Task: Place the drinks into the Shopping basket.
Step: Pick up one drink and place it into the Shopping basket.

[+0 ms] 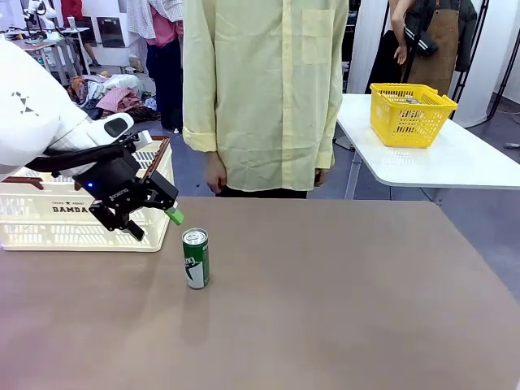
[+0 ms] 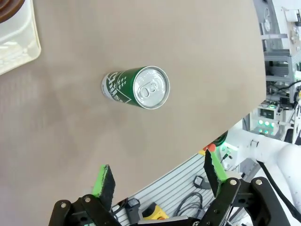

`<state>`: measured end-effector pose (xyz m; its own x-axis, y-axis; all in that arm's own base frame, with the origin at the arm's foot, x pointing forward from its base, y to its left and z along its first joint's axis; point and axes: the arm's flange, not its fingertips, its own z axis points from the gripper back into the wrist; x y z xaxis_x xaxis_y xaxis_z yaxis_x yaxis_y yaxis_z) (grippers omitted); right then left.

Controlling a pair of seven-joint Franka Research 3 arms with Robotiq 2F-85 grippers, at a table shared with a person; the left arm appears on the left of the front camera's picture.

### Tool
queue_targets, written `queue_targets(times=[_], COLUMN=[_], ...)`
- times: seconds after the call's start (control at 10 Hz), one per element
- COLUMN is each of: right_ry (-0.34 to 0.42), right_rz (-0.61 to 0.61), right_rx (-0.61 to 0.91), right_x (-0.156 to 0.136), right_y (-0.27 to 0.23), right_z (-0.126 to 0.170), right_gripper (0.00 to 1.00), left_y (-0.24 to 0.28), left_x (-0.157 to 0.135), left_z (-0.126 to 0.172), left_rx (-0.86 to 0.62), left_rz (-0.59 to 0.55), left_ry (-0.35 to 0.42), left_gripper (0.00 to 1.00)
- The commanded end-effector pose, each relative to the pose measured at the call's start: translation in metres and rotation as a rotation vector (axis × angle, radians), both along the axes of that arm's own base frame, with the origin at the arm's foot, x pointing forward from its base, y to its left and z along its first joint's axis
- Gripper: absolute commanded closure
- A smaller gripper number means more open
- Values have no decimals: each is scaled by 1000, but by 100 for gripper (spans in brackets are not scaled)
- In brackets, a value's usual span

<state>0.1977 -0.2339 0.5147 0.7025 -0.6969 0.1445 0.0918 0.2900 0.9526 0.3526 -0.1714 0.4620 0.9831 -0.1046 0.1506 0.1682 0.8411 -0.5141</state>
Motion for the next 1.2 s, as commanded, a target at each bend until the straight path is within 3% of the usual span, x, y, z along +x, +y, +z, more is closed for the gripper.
queue_targets(times=[0.0, 0.3, 0.8, 1.1], right_ry=[-36, -36, -36, -36], right_rz=[4, 4, 4, 4], right_rx=[1, 1, 1, 1], right_x=[1, 1, 1, 1], right_y=[-1, -1, -1, -1], right_z=[0, 0, 0, 0], right_gripper=[0, 0, 0, 0], left_y=[-2, -47, -95, -104], left_x=[1, 18, 52, 67], left_z=[0, -1, -19, -25], left_rx=[3, 165, 345, 383], left_rz=[1, -21, 144, 154], left_ry=[-3, 26, 52, 94], left_gripper=[0, 0, 0, 0])
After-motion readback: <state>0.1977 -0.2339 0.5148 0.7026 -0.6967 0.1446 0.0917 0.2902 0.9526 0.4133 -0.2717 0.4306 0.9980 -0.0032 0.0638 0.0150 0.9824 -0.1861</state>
